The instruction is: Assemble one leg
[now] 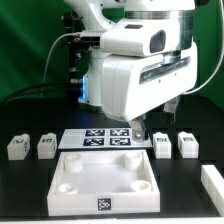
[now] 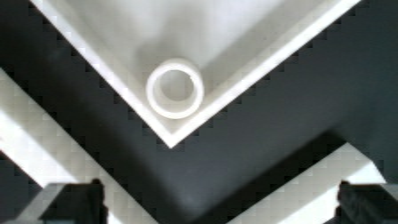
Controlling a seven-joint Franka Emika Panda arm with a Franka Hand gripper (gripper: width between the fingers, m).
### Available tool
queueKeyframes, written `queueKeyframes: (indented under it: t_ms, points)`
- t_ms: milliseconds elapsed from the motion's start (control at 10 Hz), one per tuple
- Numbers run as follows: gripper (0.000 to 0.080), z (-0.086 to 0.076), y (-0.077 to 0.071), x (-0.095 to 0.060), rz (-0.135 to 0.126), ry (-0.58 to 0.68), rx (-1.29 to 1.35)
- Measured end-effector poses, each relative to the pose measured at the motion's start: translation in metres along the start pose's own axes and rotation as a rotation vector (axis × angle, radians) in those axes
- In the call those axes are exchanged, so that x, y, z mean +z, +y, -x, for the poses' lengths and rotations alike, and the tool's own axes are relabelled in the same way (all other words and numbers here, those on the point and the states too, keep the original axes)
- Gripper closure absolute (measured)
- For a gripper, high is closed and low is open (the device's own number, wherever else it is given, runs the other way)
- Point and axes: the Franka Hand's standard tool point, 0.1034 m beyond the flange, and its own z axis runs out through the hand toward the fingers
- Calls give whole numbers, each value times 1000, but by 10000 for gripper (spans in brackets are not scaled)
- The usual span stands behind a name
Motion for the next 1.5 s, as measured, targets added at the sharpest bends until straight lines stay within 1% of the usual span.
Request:
queueKeyframes:
  t_ms: [600, 900, 1000, 1100, 1200, 1300, 1400, 1500]
  points:
    - [150, 0, 0, 0, 0, 0, 0]
    - [150, 2, -2, 0, 2, 1, -72]
    - [150, 19, -14, 4, 7, 3, -181]
    - [150, 43, -27, 9, 7, 0, -288]
    - [150, 65, -34, 15, 9, 2, -421]
    - [150, 93, -40, 28, 8, 4, -550]
    - [150, 115, -40, 43, -6, 5, -625]
    - [150, 125, -35, 59, -20, 8, -640]
